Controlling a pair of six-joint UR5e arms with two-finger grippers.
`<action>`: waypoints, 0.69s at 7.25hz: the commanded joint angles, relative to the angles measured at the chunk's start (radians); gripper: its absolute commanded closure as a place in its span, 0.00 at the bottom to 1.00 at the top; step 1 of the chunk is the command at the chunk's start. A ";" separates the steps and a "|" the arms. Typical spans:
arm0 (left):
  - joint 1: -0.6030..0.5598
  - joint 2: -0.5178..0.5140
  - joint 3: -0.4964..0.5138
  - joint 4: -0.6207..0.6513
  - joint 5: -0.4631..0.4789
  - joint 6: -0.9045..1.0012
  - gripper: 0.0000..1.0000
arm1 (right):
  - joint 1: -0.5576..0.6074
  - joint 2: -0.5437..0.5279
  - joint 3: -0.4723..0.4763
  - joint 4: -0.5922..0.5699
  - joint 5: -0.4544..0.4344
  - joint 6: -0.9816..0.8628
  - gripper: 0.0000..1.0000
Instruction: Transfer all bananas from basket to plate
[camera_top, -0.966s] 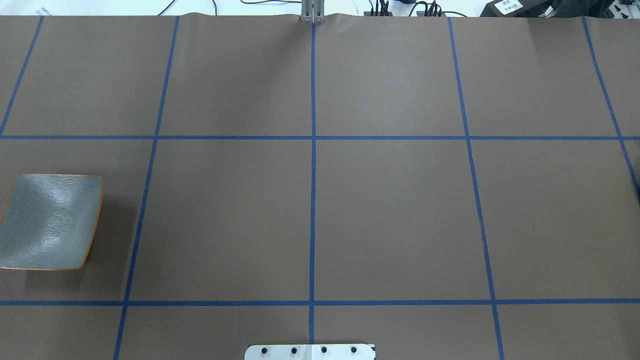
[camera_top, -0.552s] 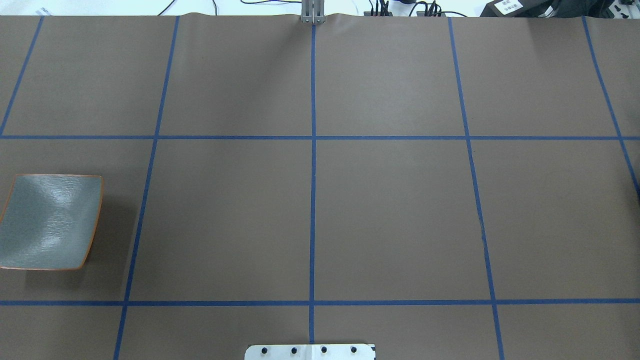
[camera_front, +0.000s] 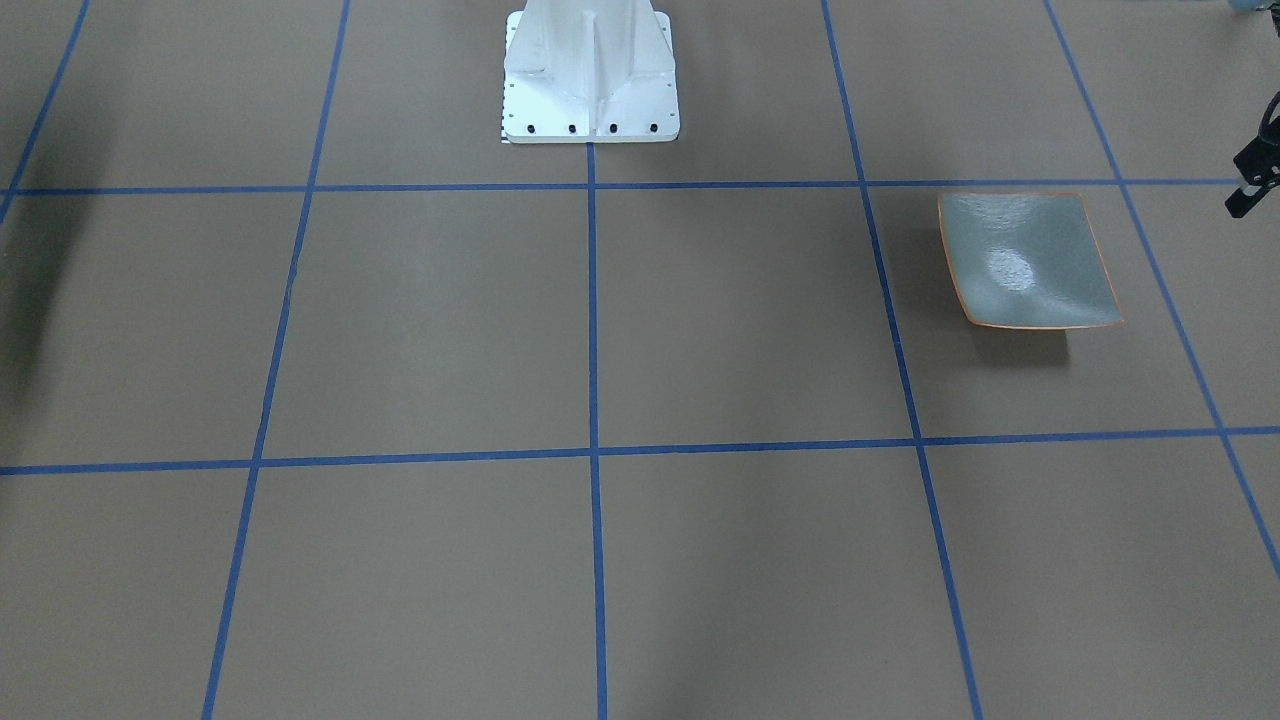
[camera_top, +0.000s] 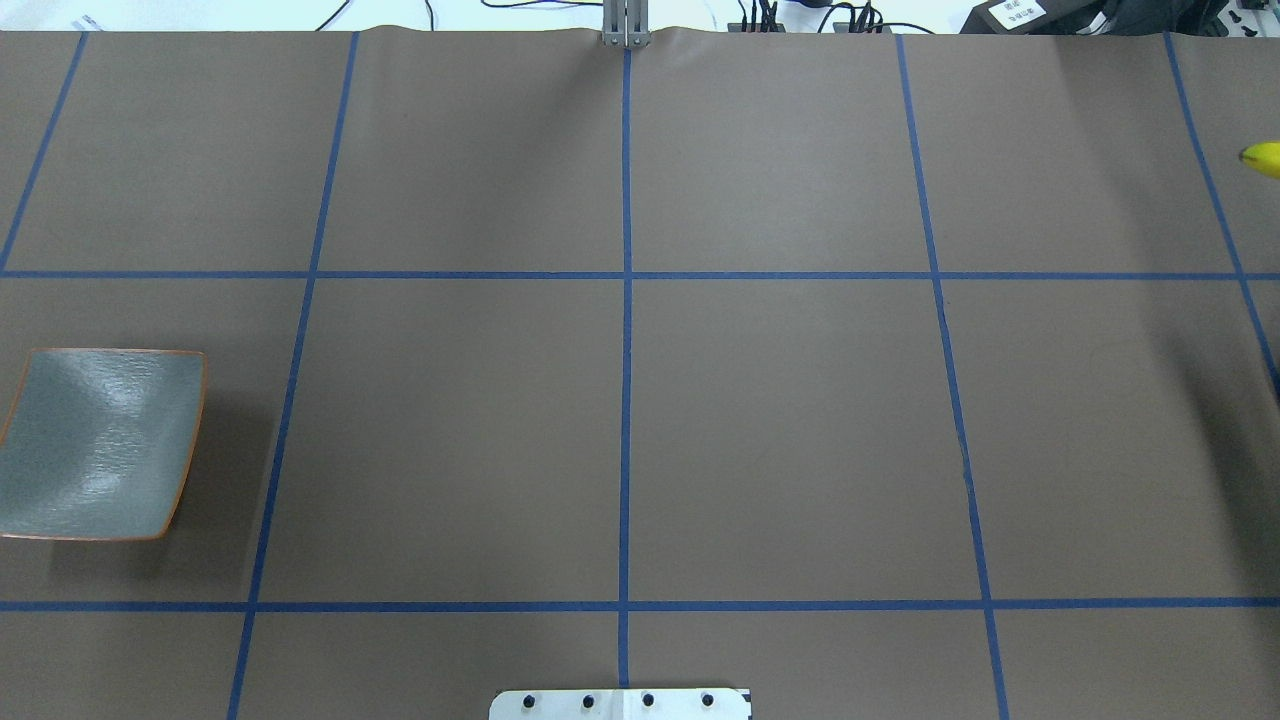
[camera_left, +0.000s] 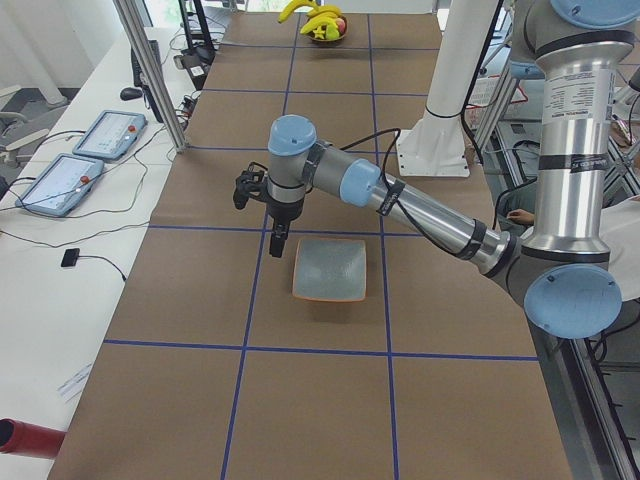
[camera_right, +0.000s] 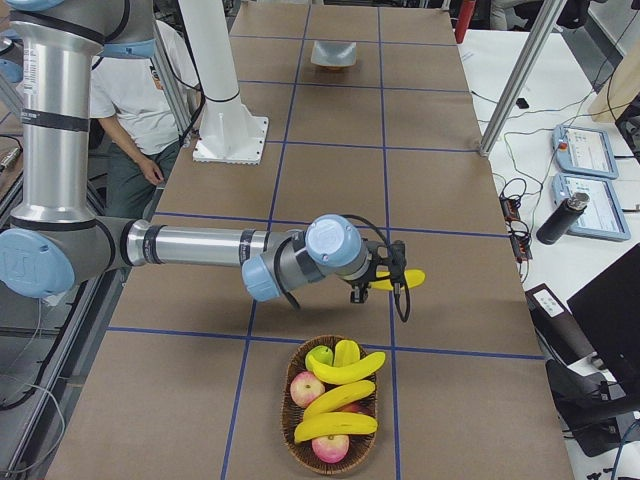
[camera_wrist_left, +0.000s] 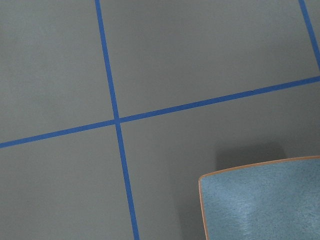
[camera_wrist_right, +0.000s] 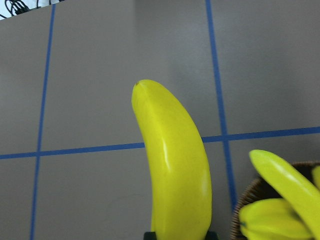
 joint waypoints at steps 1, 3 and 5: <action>0.086 -0.124 0.016 -0.010 -0.047 -0.247 0.01 | -0.162 0.145 0.056 0.005 0.051 0.273 1.00; 0.157 -0.256 0.046 -0.010 -0.060 -0.461 0.01 | -0.280 0.275 0.056 0.007 0.079 0.467 1.00; 0.214 -0.370 0.068 -0.022 -0.150 -0.679 0.01 | -0.409 0.413 0.056 0.011 0.078 0.639 1.00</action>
